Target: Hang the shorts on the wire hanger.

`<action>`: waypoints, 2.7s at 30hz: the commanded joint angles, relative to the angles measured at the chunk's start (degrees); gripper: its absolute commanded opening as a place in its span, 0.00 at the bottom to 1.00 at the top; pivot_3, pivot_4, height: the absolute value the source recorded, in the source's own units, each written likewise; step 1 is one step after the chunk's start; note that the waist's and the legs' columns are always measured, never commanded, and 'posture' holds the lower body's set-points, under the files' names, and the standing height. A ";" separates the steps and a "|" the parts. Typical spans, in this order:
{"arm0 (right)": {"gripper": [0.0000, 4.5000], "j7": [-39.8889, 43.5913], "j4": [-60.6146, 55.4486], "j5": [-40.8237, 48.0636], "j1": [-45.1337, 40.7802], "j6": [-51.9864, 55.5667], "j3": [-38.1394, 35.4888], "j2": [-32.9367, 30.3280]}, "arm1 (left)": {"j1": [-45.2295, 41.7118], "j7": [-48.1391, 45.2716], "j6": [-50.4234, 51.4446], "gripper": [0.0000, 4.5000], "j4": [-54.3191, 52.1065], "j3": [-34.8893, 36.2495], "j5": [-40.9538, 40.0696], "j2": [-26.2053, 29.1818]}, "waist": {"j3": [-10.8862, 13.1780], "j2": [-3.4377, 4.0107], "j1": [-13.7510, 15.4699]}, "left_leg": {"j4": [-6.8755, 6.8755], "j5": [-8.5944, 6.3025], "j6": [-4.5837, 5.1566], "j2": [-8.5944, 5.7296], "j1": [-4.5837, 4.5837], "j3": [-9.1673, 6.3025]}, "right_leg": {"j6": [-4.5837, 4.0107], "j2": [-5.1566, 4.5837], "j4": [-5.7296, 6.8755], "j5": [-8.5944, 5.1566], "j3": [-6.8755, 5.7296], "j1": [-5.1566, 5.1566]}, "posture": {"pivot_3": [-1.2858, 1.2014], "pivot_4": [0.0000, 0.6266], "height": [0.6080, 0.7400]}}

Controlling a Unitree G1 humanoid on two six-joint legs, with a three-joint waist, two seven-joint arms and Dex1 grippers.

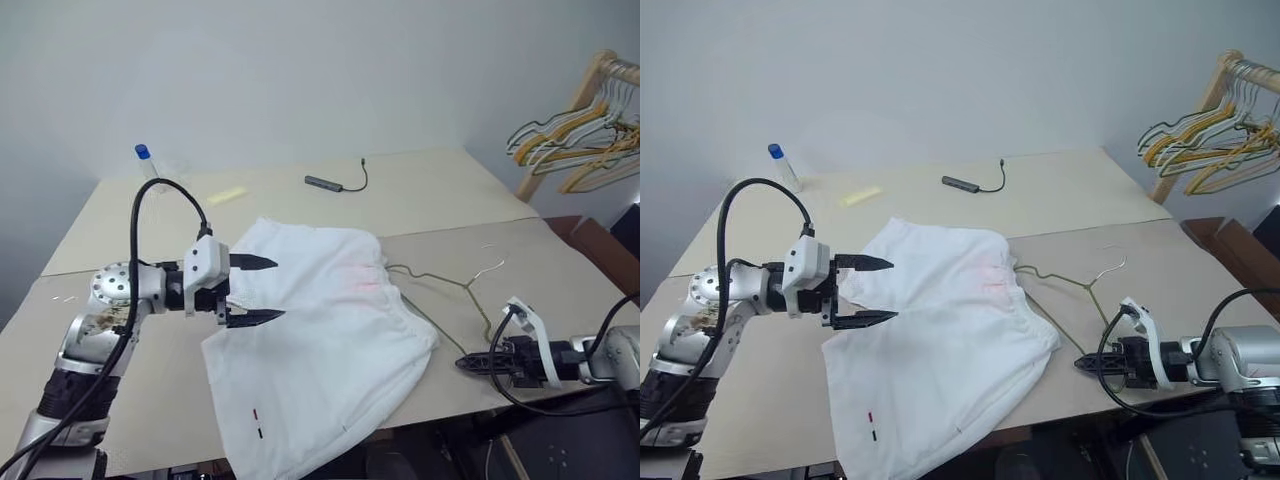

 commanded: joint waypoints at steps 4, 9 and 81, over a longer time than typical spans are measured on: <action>0.00 1.40 1.41 1.60 -2.16 -3.54 -2.34 -1.27 | -0.07 1.16 0.41 0.99 -1.89 1.54 -1.22 0.87 | 0.00 0.00 0.93 | 0.00 0.00 0.00 -0.01 0.00 0.05 | 0.00 0.00 -0.01 0.00 0.00 -0.03 | 0.48 0.00 1.00; 0.00 5.81 0.62 3.12 -1.31 -4.15 -1.51 -4.46 | -0.06 1.30 0.23 0.99 -1.76 1.39 -0.97 0.96 | 0.00 0.00 1.55 | 0.00 0.00 0.00 0.00 -0.01 0.06 | 0.00 0.00 -0.02 0.00 0.00 -0.03 | 0.49 0.00 1.00; 0.00 25.54 7.92 -5.97 -8.50 -16.61 15.35 -12.27 | 2.73 3.36 -1.08 0.99 -4.14 0.28 0.64 1.38 | 0.04 -0.07 5.48 | 0.00 0.01 -0.03 0.10 0.05 0.26 | -0.07 0.15 -0.07 0.04 0.01 -0.06 | 0.50 0.00 1.00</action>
